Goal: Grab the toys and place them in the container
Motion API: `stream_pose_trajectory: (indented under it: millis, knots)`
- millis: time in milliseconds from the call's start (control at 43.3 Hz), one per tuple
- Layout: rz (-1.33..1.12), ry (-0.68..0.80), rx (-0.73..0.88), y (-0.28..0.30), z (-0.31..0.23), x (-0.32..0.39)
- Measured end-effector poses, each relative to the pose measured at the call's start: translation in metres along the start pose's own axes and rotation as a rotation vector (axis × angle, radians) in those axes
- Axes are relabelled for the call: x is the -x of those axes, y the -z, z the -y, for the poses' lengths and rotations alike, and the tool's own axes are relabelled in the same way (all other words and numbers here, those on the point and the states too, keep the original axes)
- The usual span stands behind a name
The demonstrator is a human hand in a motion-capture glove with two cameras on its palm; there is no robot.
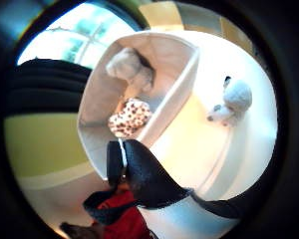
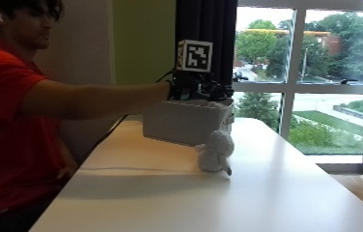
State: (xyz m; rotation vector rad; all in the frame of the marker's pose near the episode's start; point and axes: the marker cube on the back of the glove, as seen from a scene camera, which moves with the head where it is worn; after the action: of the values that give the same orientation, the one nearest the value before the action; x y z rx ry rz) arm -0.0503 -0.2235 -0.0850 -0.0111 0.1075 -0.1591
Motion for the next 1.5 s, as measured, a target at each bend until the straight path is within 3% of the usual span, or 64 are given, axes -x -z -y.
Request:
stream_pose_trajectory:
  millis: [369,831,1039,1270,1500]
  knots:
    - [-0.019,-0.162,0.075,-0.073,0.011,-0.063]
    - [0.039,-0.2,0.039,-0.124,0.043,-0.07]
    - [-0.009,-0.185,0.104,-0.159,0.051,-0.061]
    - [0.088,-0.246,-0.023,-0.177,0.048,-0.059]
    - [0.03,-0.233,-0.074,-0.177,0.048,-0.057]
